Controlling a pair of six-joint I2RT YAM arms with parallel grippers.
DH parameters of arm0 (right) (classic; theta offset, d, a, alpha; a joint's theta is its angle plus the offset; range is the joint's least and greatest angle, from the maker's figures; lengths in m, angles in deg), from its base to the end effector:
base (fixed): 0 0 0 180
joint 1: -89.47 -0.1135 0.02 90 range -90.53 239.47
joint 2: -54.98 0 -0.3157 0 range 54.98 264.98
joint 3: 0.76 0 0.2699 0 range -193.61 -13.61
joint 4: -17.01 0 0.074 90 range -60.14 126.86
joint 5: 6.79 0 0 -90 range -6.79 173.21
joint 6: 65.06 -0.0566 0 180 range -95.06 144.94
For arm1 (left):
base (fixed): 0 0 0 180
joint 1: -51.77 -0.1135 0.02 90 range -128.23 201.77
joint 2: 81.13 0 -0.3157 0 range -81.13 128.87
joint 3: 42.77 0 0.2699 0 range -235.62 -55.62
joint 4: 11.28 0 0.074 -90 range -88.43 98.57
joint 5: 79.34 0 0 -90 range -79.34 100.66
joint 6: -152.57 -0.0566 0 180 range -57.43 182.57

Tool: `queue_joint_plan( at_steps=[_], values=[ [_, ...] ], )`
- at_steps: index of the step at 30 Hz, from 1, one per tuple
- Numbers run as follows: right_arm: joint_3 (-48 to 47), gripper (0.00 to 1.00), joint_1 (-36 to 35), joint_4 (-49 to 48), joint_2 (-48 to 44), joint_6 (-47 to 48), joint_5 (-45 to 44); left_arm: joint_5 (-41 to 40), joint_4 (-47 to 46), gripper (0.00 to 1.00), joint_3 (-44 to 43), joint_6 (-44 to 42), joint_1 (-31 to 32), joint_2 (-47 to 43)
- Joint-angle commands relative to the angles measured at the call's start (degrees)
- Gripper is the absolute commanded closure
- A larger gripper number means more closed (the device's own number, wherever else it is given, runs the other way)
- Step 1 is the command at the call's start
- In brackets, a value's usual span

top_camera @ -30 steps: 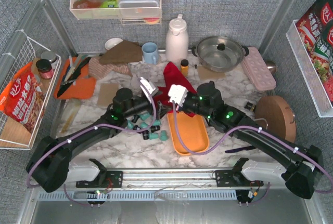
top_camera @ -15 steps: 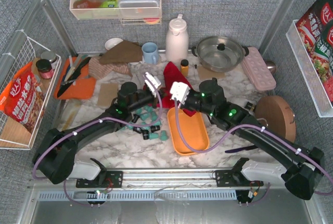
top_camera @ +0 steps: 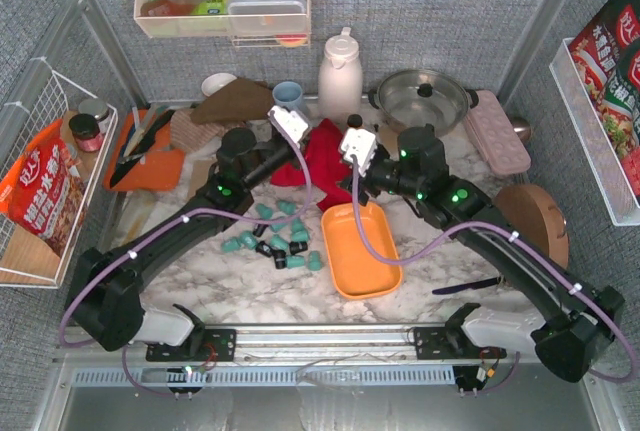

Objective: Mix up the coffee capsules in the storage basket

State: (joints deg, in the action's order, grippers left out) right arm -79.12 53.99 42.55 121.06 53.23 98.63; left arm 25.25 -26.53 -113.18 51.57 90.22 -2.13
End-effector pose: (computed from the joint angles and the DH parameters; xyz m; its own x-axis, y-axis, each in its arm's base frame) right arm 0.2200 0.1753 0.4300 0.2006 -0.4181 -0.8860 -0.7668 0.4959 -0.4076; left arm 0.2688 -0.2316 0.3980 0.2414 0.0441 -0.9694 0.7657 0.6050 0.2182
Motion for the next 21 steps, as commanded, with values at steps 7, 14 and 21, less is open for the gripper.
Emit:
queue_joint_plan(
  at_steps=[7,14,21],
  values=[
    [-6.10,0.31,3.50,-4.46,7.59,-1.05,9.80,9.69,3.20,1.00,-6.10,-2.18,-0.31,-0.25],
    [-9.87,0.31,7.61,-7.13,12.13,-0.87,16.71,13.35,7.04,1.00,-7.39,-3.67,-0.53,-1.53],
    [-6.37,0.40,6.85,-14.20,15.59,-0.81,27.65,14.39,3.87,1.00,-7.54,-2.20,-0.91,-0.93]
  ],
)
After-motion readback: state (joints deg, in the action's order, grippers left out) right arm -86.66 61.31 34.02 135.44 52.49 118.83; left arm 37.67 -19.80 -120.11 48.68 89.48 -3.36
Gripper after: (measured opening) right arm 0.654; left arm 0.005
